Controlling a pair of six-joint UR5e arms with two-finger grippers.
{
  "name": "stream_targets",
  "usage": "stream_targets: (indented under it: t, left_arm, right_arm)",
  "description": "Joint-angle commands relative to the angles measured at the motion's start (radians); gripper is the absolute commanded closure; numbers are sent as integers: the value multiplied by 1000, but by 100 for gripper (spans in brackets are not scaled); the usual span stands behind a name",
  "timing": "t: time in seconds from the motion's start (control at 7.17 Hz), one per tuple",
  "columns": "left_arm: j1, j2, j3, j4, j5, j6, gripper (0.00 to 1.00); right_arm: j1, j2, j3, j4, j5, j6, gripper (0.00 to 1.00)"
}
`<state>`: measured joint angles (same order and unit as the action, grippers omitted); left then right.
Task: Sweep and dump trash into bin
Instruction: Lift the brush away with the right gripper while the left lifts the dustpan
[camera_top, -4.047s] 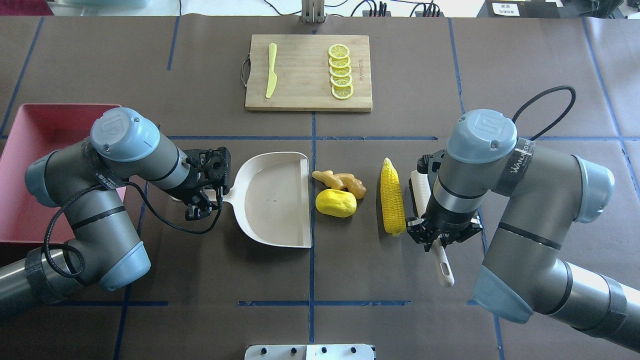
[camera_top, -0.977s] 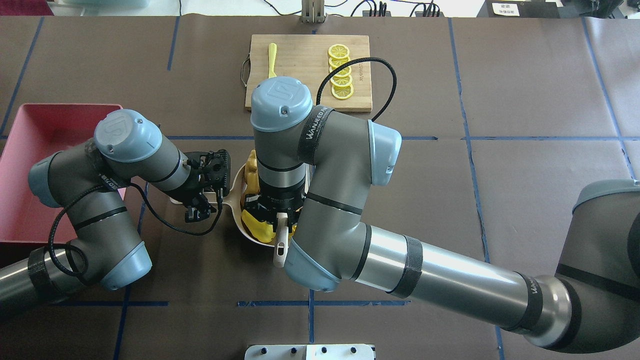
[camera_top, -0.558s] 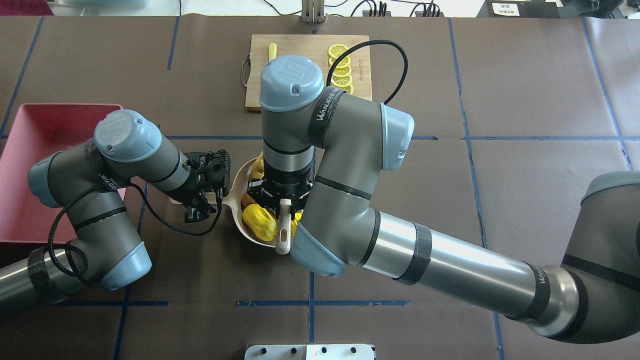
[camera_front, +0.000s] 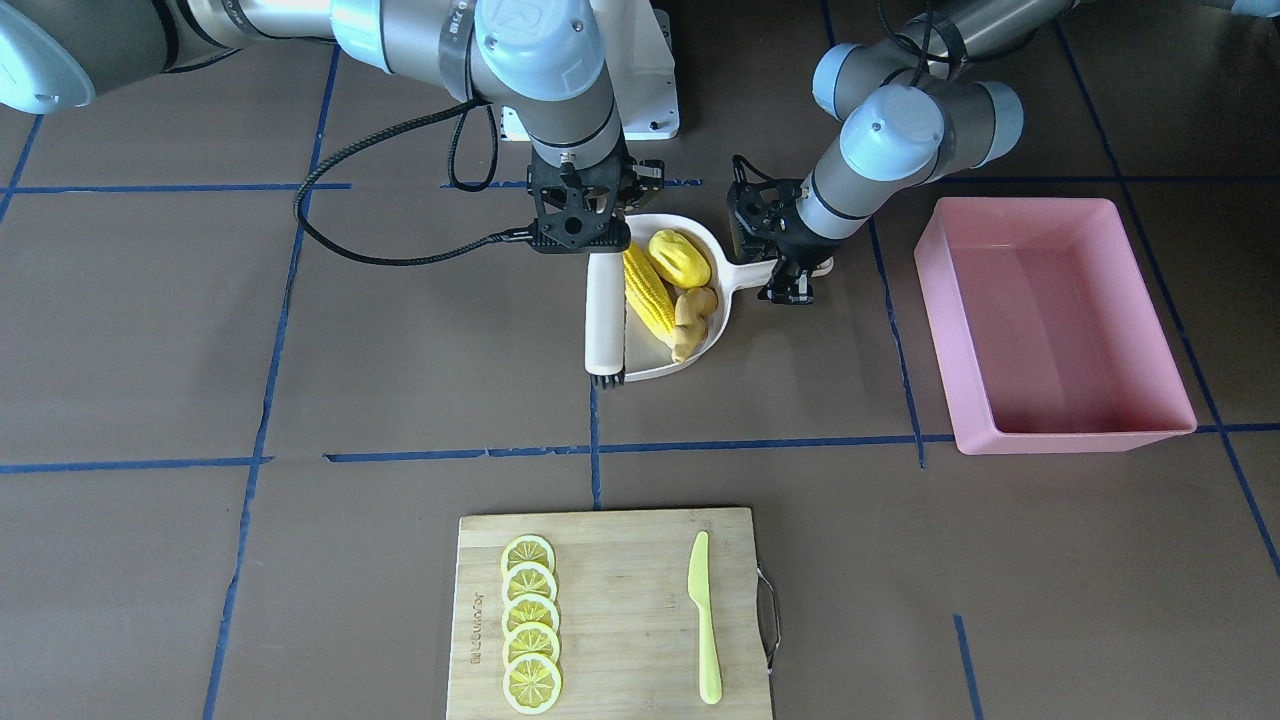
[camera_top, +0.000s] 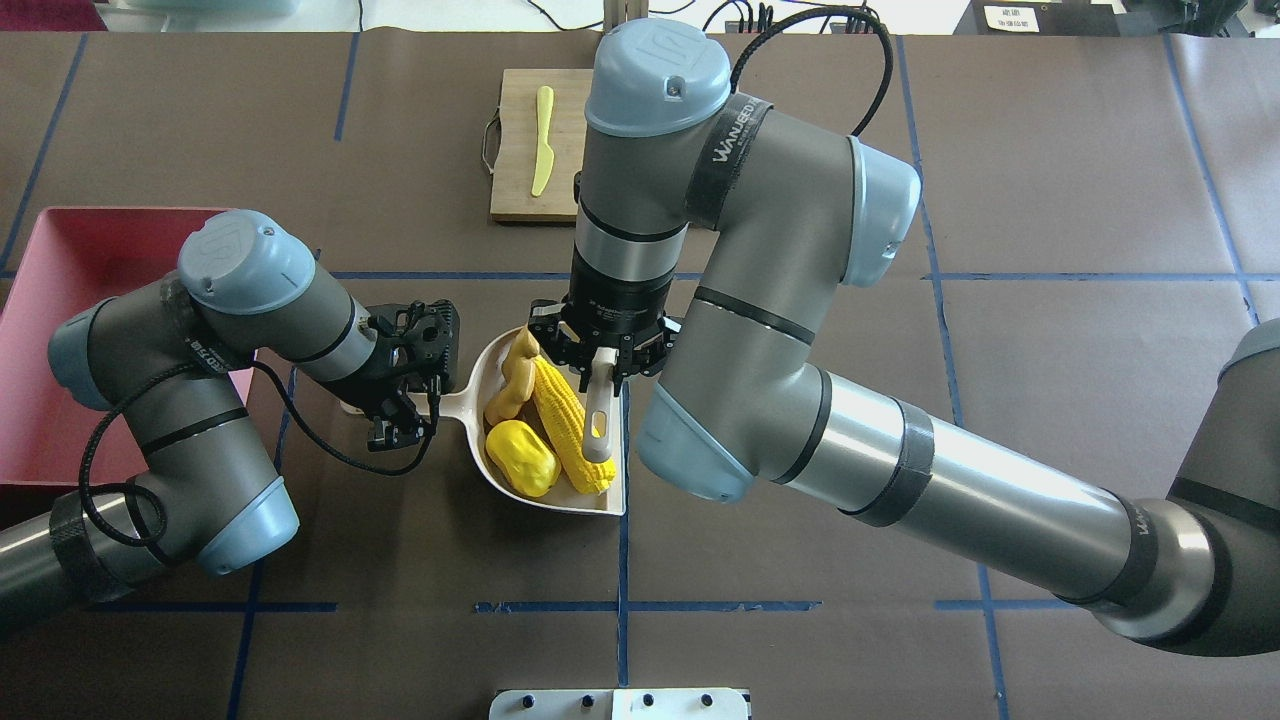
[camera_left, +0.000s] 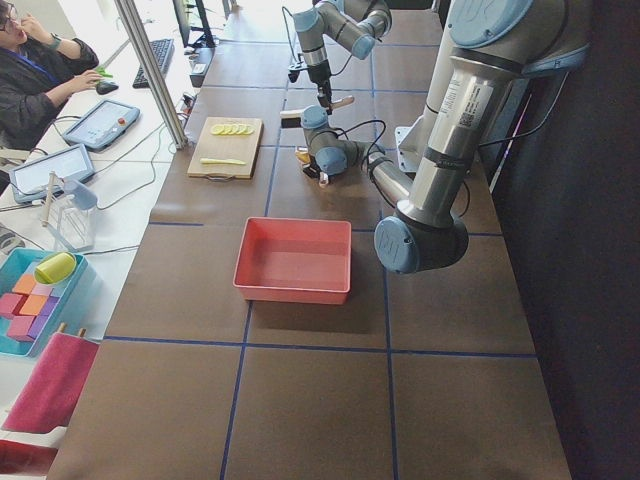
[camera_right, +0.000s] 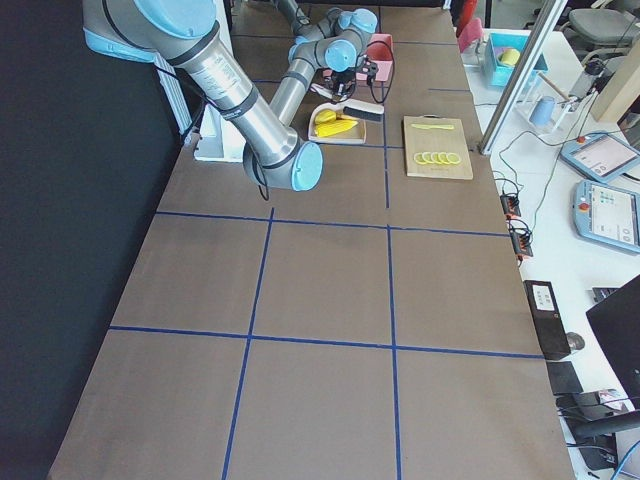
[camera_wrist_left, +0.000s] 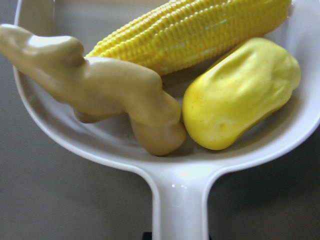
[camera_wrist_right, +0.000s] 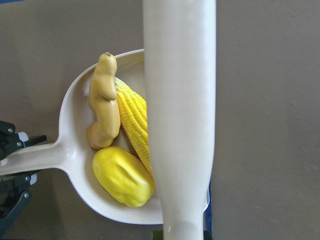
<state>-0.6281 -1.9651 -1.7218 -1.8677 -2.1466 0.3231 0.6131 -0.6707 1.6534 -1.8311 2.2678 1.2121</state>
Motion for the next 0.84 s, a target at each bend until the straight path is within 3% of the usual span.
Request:
stream_targets:
  t: [0.0,0.42,0.7]
  left_arm:
    - [-22,-1,-2,-4,-47,-1,100]
    - [-38,-1,-9,-5,-110,-1,100]
    - [-79,2,-7,-97,-166,-47,100]
  right_arm:
    - [28,-35,38,-7,1,0,100]
    - [49,-56,86,-69,-1,-14,100]
    - [75,-140,174,-74,-2,-16,100]
